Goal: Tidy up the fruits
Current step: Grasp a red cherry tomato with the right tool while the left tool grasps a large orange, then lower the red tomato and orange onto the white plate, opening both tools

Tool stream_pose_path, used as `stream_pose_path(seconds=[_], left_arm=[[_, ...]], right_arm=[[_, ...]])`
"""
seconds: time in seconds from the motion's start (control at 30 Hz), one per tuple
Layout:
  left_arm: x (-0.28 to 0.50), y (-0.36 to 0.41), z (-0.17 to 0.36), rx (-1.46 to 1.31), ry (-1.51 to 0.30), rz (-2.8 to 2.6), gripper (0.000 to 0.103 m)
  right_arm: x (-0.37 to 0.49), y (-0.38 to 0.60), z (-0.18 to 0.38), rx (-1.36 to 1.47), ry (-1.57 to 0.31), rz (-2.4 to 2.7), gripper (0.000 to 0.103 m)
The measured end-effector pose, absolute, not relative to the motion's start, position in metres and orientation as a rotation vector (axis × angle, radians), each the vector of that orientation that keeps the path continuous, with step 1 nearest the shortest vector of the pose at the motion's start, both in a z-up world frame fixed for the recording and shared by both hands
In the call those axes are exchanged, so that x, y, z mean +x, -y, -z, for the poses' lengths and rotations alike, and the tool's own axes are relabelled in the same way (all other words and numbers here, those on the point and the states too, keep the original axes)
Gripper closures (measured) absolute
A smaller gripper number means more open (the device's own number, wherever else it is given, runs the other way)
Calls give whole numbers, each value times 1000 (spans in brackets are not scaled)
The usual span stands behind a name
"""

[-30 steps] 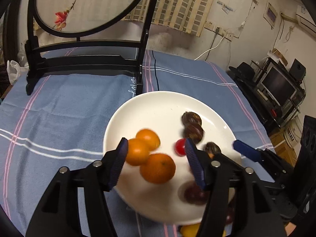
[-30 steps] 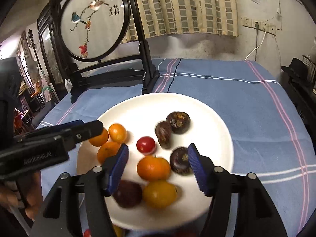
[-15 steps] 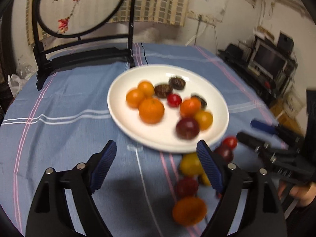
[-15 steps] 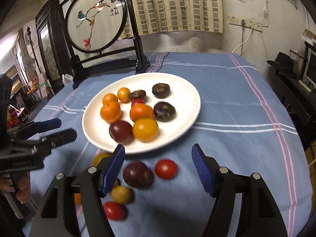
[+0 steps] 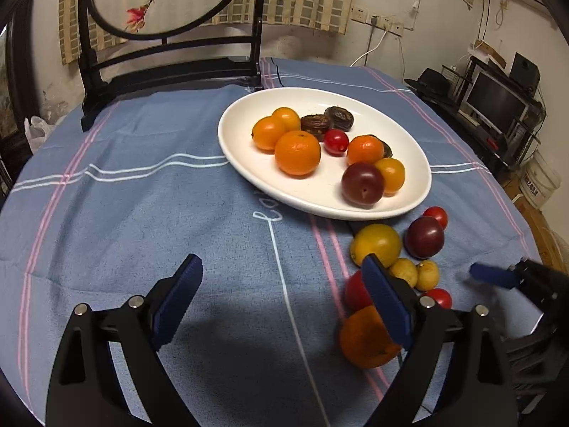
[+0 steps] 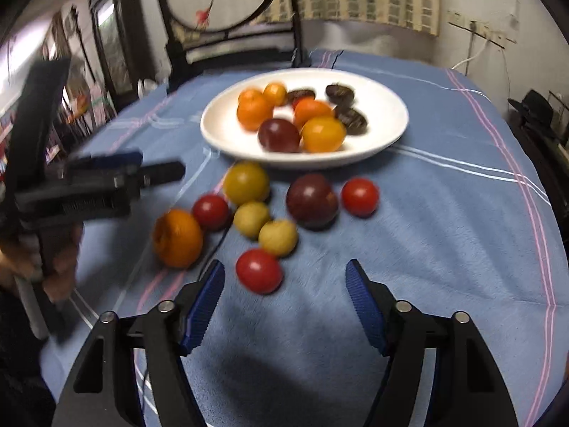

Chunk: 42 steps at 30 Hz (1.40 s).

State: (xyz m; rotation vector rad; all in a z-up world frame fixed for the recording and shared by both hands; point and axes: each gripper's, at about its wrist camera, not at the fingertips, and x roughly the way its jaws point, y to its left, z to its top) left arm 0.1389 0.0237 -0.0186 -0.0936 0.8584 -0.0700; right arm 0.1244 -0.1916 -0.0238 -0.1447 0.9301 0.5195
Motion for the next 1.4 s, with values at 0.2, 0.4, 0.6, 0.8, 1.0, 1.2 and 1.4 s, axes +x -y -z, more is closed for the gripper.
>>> stream_pose_path(seconds=[0.2, 0.4, 0.6, 0.8, 1.0, 1.2, 1.4], left_arm=[[140, -30, 22, -123, -870, 83, 14], [136, -24, 19, -110, -857, 105, 14], [136, -16, 24, -96, -881, 119, 14], [128, -5, 20, -92, -898, 128, 14], [118, 29, 29, 1, -942, 174, 14], [123, 37, 47, 17, -990, 153, 42], [115, 49, 38, 115, -980, 187, 60]], right_arm=[[128, 173, 40, -200, -964, -504, 53], [125, 171, 40, -187, -932, -525, 73], [124, 183, 32, -151, -893, -537, 74], [131, 218, 19, -3, -833, -492, 74], [134, 242, 13, 100, -803, -455, 74], [130, 234, 16, 70, -812, -487, 74], [131, 233, 16, 62, -800, -472, 74]])
